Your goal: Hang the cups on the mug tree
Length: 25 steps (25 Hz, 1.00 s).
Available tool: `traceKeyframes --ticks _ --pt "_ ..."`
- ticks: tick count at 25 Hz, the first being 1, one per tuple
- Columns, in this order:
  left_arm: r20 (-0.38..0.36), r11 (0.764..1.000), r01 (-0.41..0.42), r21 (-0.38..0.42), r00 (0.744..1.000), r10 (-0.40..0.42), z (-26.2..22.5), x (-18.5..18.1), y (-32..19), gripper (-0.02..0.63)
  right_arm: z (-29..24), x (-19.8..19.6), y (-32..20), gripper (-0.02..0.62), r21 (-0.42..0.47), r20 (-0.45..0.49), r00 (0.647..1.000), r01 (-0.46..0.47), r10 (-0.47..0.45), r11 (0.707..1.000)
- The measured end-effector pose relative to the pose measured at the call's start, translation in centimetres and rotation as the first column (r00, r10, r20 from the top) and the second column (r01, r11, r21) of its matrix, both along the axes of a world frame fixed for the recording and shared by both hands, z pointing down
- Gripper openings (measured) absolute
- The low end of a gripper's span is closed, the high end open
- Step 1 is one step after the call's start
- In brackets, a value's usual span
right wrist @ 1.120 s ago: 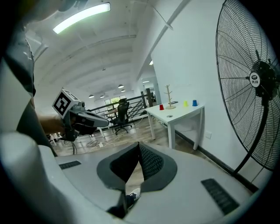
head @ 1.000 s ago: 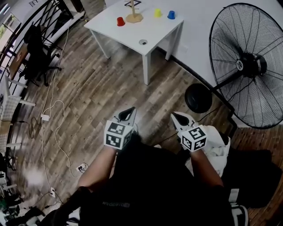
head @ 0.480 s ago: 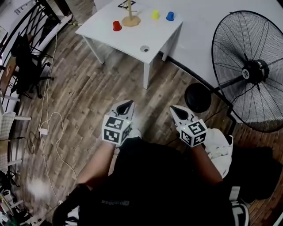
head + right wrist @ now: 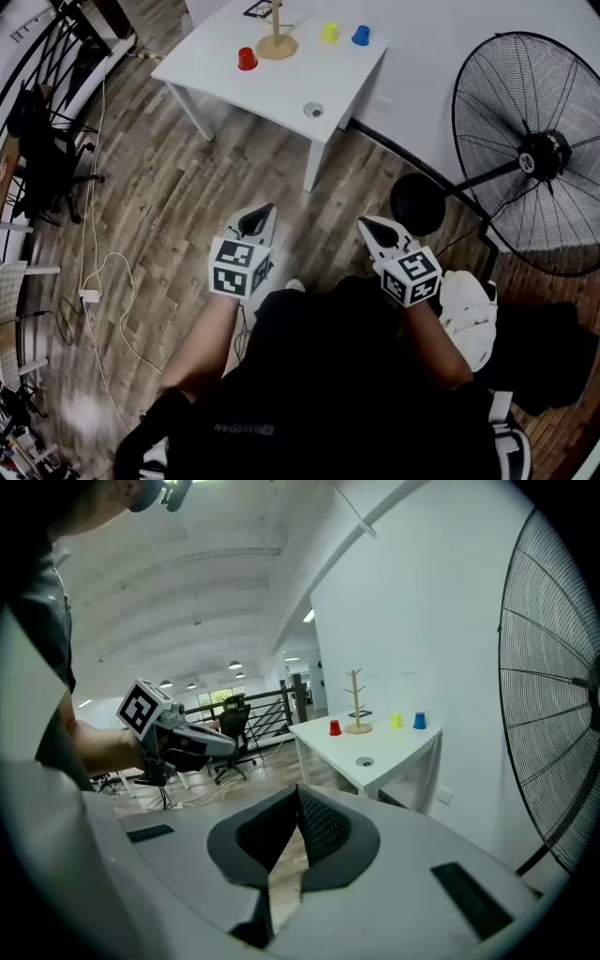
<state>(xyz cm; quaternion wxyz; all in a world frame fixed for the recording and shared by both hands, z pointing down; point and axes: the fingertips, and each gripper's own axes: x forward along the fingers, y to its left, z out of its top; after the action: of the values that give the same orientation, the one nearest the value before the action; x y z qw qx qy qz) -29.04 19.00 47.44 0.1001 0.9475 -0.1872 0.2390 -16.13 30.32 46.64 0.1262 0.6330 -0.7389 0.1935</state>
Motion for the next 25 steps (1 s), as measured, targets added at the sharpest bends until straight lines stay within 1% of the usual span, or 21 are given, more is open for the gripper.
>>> traceKeyframes --ticks 3,8,13,18,21,25 --pt "-0.009 1.000 0.002 -0.021 1.000 -0.002 0.3 -0.3 0.3 0.015 -0.4 -0.1 -0.7 0.008 -0.004 -0.006 1.000 0.009 -0.009 1.000" --pt "-0.003 0.999 0.004 -0.040 1.000 -0.004 1.2 -0.2 -0.3 0.015 -0.3 0.3 -2.4 0.008 0.005 -0.001 1.000 0.007 -0.006 1.000" --pt "0.004 0.999 -0.003 -0.037 1.000 0.004 1.5 1.1 -0.5 0.015 0.5 1.3 -2.6 0.008 -0.008 0.005 1.000 0.014 -0.014 1.000" --pt "0.017 1.000 0.011 -0.028 1.000 -0.011 1.7 3.5 -2.2 0.015 1.3 4.0 -4.3 0.008 -0.014 0.020 0.999 0.026 -0.025 1.000" --pt "0.023 1.000 0.028 -0.013 0.999 -0.028 1.6 5.8 -3.0 0.015 1.3 6.5 -5.9 0.008 -0.004 0.020 0.998 0.058 -0.058 0.998" --pt "0.015 0.997 0.076 0.002 0.997 -0.076 0.6 9.2 -5.4 0.015 0.3 10.3 -9.2 0.008 0.025 0.004 0.994 0.105 -0.105 0.994"
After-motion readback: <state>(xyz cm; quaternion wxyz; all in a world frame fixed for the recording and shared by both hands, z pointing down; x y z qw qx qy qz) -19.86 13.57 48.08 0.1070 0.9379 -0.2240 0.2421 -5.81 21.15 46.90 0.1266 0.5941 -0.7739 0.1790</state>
